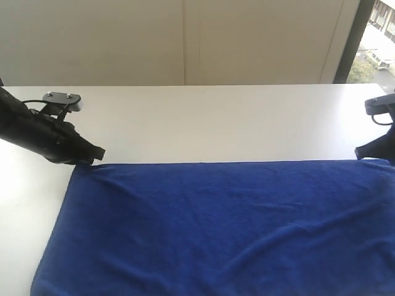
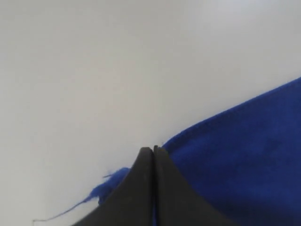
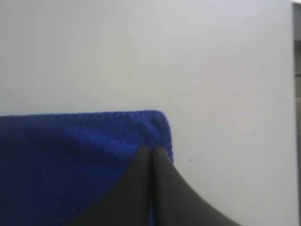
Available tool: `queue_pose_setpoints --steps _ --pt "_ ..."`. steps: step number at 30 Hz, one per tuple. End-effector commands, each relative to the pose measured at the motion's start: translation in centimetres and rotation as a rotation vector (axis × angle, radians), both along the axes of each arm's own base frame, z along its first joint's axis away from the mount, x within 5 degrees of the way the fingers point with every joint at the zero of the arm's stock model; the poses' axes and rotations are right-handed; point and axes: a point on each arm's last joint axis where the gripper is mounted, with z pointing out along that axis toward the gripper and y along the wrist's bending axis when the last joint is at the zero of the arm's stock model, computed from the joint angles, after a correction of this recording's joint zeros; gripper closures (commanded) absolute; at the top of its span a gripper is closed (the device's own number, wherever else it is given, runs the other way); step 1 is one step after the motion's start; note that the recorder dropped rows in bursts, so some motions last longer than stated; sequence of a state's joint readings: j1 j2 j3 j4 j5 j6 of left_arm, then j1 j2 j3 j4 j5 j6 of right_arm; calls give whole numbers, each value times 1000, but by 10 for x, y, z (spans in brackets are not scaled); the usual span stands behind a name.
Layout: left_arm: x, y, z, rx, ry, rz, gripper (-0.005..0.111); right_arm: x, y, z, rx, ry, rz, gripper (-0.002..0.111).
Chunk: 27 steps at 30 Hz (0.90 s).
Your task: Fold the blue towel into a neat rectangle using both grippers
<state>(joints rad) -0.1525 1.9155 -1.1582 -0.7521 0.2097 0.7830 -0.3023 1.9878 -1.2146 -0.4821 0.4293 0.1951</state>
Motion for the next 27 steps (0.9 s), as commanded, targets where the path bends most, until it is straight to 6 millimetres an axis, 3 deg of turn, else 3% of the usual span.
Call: queue_pose_setpoints --steps 1,6,13,18,27 --pt "-10 -4 48 -49 -67 -56 107 -10 0 43 1 -80 -50 108" --pt "-40 -6 71 -81 -5 -149 107 -31 7 63 59 -43 -118 108" --pt "-100 13 53 48 229 -78 107 -85 27 69 140 137 -131 108" --pt "-131 14 46 20 389 -109 107 -118 44 72 226 238 -110 108" --pt "-166 14 24 -19 534 -110 107 -157 59 29 274 316 -104 108"
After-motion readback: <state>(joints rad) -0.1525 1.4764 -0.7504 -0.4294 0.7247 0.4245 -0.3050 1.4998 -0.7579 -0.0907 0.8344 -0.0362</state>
